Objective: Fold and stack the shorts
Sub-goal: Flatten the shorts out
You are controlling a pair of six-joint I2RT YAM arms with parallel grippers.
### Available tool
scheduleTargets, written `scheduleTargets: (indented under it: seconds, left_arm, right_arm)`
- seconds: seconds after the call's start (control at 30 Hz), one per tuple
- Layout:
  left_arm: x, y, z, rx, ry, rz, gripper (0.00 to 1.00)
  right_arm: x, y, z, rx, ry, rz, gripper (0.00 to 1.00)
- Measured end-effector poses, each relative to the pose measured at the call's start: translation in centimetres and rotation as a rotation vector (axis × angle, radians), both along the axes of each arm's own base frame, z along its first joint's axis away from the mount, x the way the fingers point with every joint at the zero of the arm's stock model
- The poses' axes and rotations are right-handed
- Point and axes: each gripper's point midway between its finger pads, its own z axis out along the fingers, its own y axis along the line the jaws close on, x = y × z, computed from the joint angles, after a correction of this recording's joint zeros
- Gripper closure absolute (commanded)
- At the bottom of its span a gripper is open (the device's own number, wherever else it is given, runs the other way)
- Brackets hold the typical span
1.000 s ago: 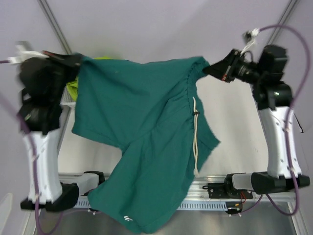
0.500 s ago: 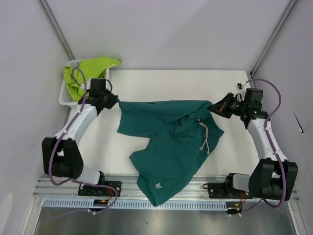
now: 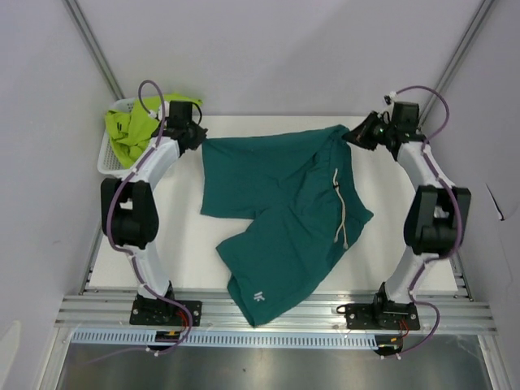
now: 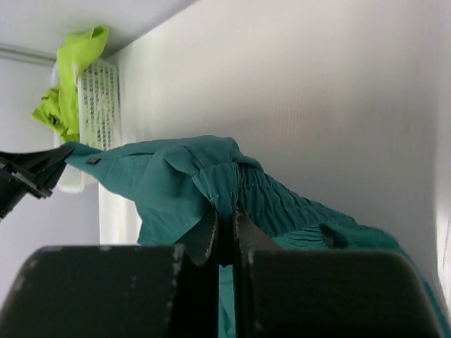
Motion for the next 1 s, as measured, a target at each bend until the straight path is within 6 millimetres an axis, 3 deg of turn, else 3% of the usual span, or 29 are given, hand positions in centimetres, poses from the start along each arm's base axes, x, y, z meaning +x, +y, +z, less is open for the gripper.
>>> scheduleTargets:
  seconds: [0.03, 0.1, 0.13, 0.17, 0.23, 0.33, 0.47, 0.6, 0.73, 0.8, 0.87, 1.0]
  left_arm:
    - [0.8, 0.0, -0.1, 0.003, 0.002, 0.004, 0.95]
    - [2.2, 0.0, -0.5, 0.018, 0.006, 0.006, 0.62]
    - [2.5, 0.0, -0.9, 0.024, 0.017, 0.003, 0.20]
    - [2.8, 0.0, -1.2, 0.023, 0.028, 0.004, 0.03]
    - [2.7, 0.1, -1.6, 0.026, 0.050, 0.005, 0.01]
    - [2.0, 0.2, -1.5, 0.034, 0.070, 0.002, 0.01]
    - [0.0, 0.1, -0.5, 0.048, 0.068, -0.015, 0.01]
    - [-2.7, -1.8, 2.6, 0.091, 0.025, -0.072, 0.01]
    - [-6.6, -5.5, 5.3, 0.115, -0.038, -0.171, 0.01]
    - [-8.5, -6.7, 6.0, 0.110, -0.066, -0.215, 0.01]
    - [-9.5, -6.6, 6.1, 0.110, -0.081, -0.225, 0.01]
    - [-10.5, -6.0, 5.0, 0.138, -0.084, -0.236, 0.01]
  right_arm:
    - [1.8, 0.1, 0.0, -0.005, -0.011, 0.004, 0.68]
    - [5.5, 0.2, 0.0, -0.021, -0.035, 0.004, 0.37]
    - [7.1, 0.1, 0.0, -0.037, -0.046, -0.002, 0.19]
    - [8.5, -0.1, 0.1, -0.055, -0.062, -0.015, 0.12]
    - [9.9, -0.6, 0.2, -0.105, -0.082, -0.043, 0.05]
    - [9.4, -1.3, 0.5, -0.165, -0.082, -0.075, 0.05]
    - [6.4, -2.4, 0.2, -0.282, -0.070, -0.129, 0.00]
    - [3.9, -2.2, -1.4, -0.431, -0.034, -0.138, 0.01]
    - [3.5, -0.6, -4.9, -0.577, 0.018, -0.078, 0.00]
    - [3.4, 0.0, -7.6, -0.648, 0.058, -0.042, 0.01]
    - [3.1, -0.1, -10.3, -0.714, 0.108, -0.017, 0.01]
    - [2.5, -1.0, -13.7, -0.825, 0.186, 0.011, 0.01]
